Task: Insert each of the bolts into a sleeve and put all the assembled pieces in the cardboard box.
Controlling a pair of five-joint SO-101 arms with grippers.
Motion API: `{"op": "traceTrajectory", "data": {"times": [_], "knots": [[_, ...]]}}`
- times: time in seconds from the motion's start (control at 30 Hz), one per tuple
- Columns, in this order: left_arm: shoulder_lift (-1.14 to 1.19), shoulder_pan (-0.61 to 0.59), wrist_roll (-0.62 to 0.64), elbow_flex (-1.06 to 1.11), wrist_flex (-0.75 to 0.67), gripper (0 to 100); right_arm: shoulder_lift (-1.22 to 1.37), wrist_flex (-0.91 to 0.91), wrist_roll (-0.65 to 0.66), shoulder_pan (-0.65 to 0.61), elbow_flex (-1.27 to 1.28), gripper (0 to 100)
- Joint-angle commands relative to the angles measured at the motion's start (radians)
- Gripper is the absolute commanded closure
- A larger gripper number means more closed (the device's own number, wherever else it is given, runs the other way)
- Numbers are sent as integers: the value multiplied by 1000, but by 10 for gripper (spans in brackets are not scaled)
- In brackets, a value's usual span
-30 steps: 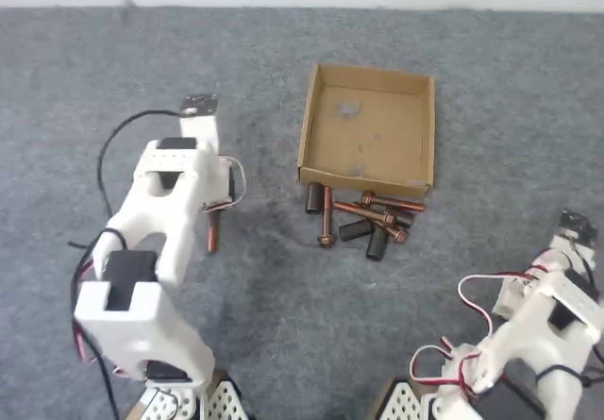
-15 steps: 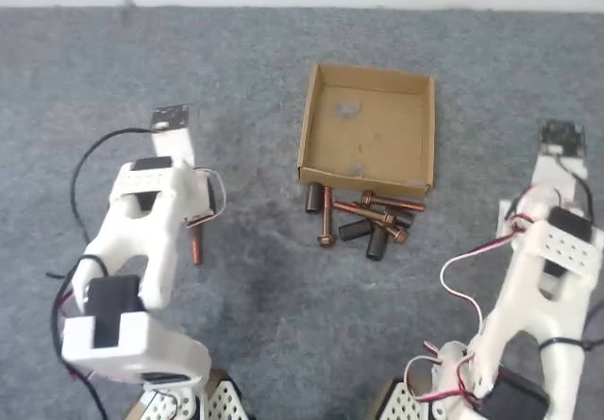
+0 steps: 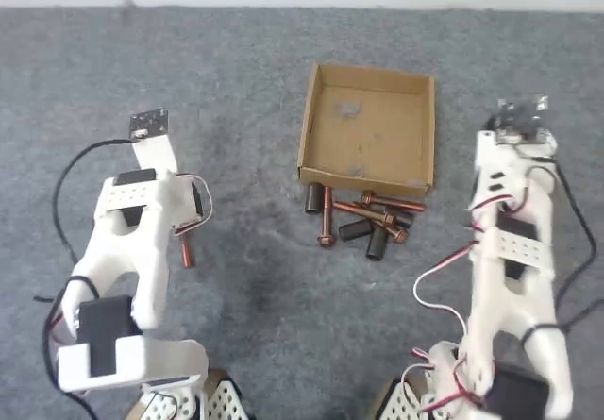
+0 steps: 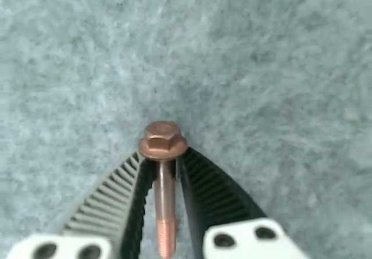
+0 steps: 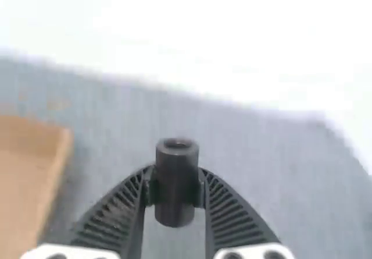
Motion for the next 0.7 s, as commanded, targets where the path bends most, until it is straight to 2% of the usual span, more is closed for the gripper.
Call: {"op": "traceTrajectory", "data": {"times": [0.0,0.3,0.37,0.53,0.67], "knots": [[-68,0,3,-5,-17,990,90,-220,8,-73,-17,978],[-69,14,3,-5,-46,990,533,-762,-9,-177,-161,977],[-69,28,3,-2,-64,990,582,-820,-112,-202,-167,980],[-69,37,3,1,-80,990,593,-763,-503,-228,-167,981],[-66,46,3,-2,-80,990,539,-720,-661,-232,-127,981]]}}
